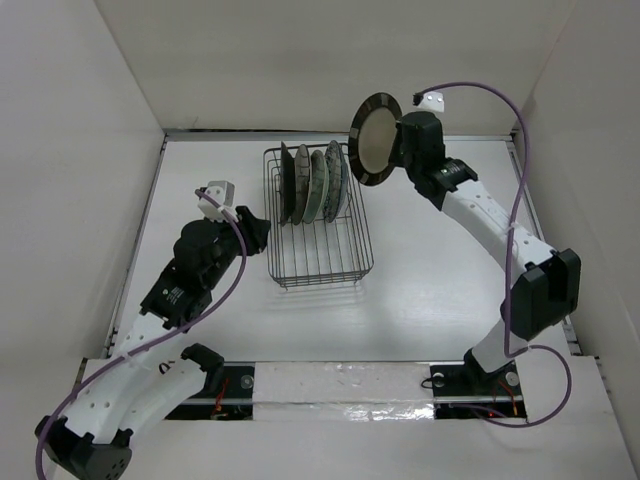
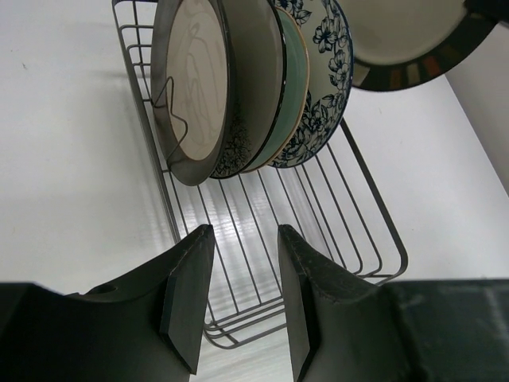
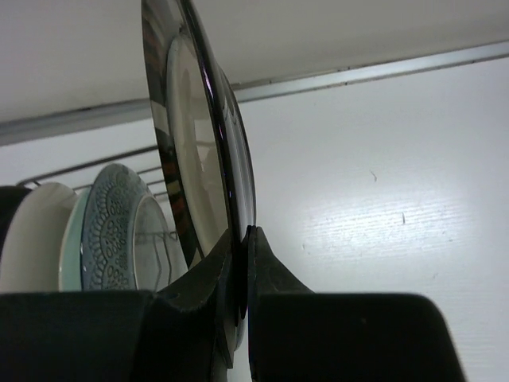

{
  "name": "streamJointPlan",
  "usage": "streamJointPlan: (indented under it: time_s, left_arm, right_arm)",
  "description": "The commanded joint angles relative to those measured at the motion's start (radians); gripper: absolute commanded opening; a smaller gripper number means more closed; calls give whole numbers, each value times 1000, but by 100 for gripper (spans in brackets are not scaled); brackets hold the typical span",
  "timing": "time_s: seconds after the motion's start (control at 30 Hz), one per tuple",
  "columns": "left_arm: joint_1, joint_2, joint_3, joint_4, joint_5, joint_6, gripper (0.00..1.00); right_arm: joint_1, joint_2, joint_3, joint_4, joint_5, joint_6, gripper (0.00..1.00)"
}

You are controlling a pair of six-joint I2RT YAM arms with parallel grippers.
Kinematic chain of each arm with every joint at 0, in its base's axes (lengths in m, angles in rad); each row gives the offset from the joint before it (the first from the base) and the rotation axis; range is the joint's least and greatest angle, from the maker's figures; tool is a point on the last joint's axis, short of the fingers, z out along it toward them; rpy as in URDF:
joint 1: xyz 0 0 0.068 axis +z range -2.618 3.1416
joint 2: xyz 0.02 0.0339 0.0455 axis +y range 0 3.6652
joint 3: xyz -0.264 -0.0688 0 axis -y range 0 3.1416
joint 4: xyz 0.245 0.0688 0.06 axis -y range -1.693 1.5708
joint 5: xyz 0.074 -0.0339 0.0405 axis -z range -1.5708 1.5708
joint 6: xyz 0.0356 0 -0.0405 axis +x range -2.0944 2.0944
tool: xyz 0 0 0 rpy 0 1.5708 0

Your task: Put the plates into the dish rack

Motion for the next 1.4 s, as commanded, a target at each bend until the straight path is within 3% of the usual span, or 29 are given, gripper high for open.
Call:
streamJointPlan:
  time_s: [0.0,0.93,1.1,1.37]
  left_arm:
    - [3,-22,-6,53,20,8,34]
    - [3,-71,-19,58,64,1,34]
    - [3,-73,-20,61,69,1,34]
    - [3,-64,-20,61,72,1,34]
  right_arm:
    - [50,-17,119,75,49,-10,0]
    - [300,285,435,-298,365,42,0]
    - [309,277,356,-256,375,77,1]
    - [291,237,208,-122,226,117,17]
